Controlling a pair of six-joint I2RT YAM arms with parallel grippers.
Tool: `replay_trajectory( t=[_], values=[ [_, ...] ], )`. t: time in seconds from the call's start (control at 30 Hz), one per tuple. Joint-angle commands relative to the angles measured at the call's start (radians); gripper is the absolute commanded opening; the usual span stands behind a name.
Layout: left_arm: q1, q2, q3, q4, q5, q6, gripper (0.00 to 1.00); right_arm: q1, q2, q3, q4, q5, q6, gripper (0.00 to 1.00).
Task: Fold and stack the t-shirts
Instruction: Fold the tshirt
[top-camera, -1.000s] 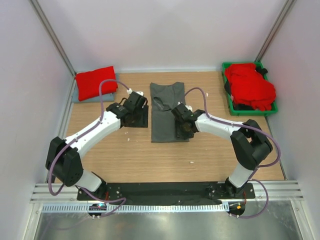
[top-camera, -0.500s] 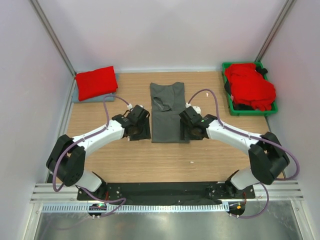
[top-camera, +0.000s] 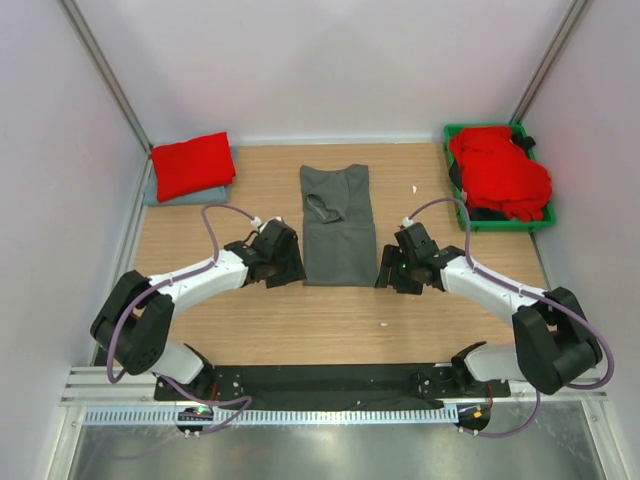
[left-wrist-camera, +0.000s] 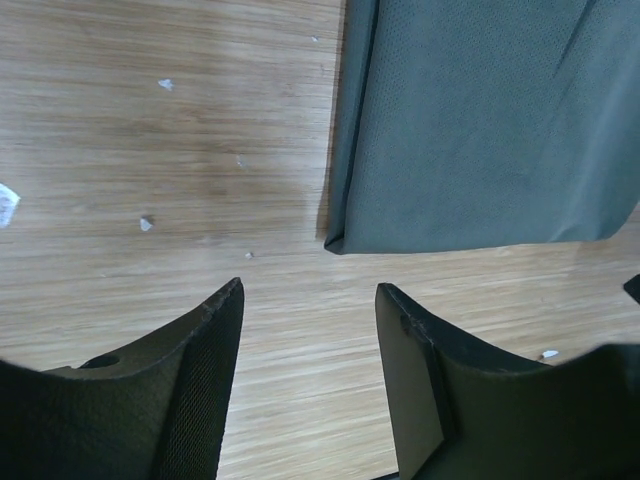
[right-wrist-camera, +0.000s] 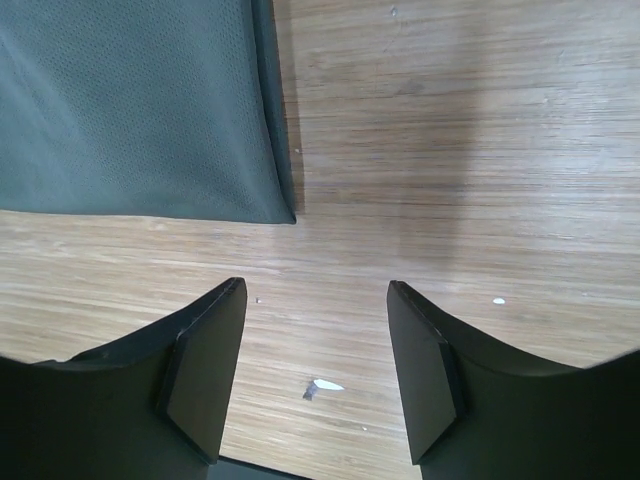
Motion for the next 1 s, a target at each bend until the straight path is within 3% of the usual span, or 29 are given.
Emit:
replay_trajectory(
  t=[0.0,0.23,0.57,0.77,0.97],
  values=[
    [-0.004,0.009,-0.033,0.12,0.029,-0.054,0.56,-0.034,-0.011,-0.033,0.132,-0.119,0.015,0.63],
    [-0.004,0.047,-0.099,0.212,0.06,-0.095,0.5,-0.063,0.035,-0.093,0.221,-0.192,0.038,0.59],
    [-0.003,0.086,-0.118,0.258,0.054,-0.108,0.48,-0.073,0.126,-0.108,0.31,-0.214,0.053,0.54],
    [-0.003,0.116,-0.111,0.278,0.058,-0.114,0.46,-0.08,0.152,-0.115,0.333,-0.212,0.056,0.46],
    [-0.003,0.141,-0.104,0.296,0.058,-0.118,0.35,-0.083,0.175,-0.124,0.356,-0.218,0.058,0.38]
  ],
)
